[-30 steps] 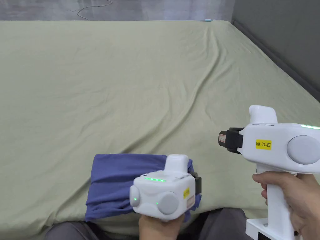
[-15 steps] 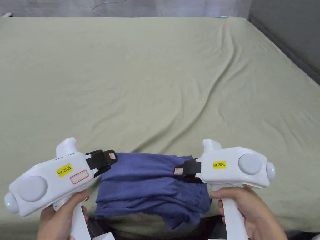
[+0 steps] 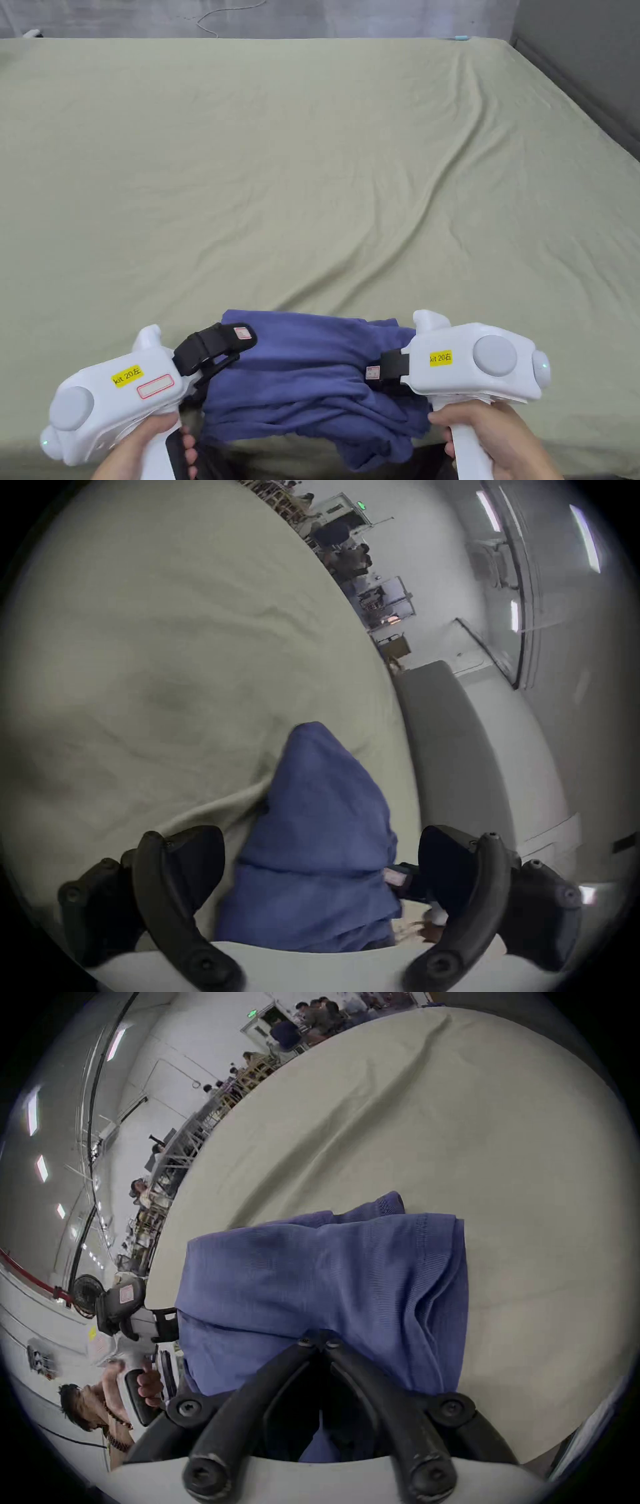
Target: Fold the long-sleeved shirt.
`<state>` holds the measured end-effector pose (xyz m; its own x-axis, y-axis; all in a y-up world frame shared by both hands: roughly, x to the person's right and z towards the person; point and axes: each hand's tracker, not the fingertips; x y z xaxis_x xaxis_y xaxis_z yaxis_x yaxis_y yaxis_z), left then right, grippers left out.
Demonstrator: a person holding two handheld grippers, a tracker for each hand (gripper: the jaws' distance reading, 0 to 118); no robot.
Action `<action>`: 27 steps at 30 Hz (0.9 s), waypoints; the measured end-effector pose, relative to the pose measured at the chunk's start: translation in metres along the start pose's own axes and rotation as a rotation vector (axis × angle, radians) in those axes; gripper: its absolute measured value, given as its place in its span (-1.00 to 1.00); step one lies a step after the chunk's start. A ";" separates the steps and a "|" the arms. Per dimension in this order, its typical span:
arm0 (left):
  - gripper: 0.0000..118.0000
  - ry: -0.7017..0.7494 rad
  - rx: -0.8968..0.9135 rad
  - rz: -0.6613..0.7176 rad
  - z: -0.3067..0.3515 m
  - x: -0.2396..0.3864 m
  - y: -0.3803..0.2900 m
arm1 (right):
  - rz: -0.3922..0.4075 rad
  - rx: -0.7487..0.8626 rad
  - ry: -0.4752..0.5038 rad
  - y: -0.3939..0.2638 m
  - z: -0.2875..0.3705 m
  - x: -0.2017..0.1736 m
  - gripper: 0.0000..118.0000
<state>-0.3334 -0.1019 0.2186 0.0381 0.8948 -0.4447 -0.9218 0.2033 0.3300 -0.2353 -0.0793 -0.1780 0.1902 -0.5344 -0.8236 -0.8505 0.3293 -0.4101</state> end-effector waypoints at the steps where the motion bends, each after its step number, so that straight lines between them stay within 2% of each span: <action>1: 0.91 -0.067 -0.046 0.046 -0.010 -0.003 0.000 | -0.002 0.000 0.001 -0.002 0.001 -0.001 -1.00; 3: 0.87 -0.067 -0.094 0.005 -0.023 0.012 -0.011 | -0.007 0.001 0.004 -0.003 0.001 0.000 -1.00; 4: 0.75 -0.023 -0.107 -0.067 -0.026 0.018 -0.011 | -0.010 0.001 0.006 -0.003 0.001 0.000 -1.00; 5: 0.11 0.072 -0.119 -0.128 -0.028 0.025 -0.010 | -0.015 0.003 0.010 -0.003 0.000 0.003 -1.00; 6: -0.74 0.171 -0.158 -0.174 -0.030 0.034 -0.009 | -0.019 0.005 0.015 -0.003 0.000 0.004 -1.00; 7: -0.79 0.202 -0.222 -0.165 -0.033 0.038 -0.010 | -0.024 0.008 0.026 -0.003 0.001 0.006 -1.00; 9: -0.79 0.165 -0.187 -0.169 -0.028 0.051 -0.004 | -0.020 0.018 0.026 -0.006 0.002 0.002 -1.00; 13: -0.79 0.194 -0.212 -0.260 -0.025 0.070 0.020 | 0.011 0.034 0.005 -0.001 0.005 -0.008 -1.00; 16: -0.79 0.208 -0.209 -0.293 -0.008 0.081 0.037 | 0.055 0.069 -0.018 0.005 0.008 -0.026 -1.00; 20: -0.79 0.266 -0.141 -0.316 0.038 0.088 0.075 | 0.106 0.124 -0.020 0.006 0.006 -0.070 -1.00; 24: -0.79 0.298 -0.131 -0.332 0.088 0.069 0.125 | 0.268 0.201 -0.054 0.011 -0.014 -0.133 -1.00; 27: -0.79 0.361 -0.096 -0.349 0.139 0.057 0.152 | 0.392 0.265 -0.033 0.012 -0.035 -0.202 -1.00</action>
<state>-0.4176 0.0350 0.3596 0.2296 0.5824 -0.7798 -0.9099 0.4129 0.0404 -0.3014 0.0054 -0.0030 -0.1009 -0.3061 -0.9466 -0.7076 0.6909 -0.1480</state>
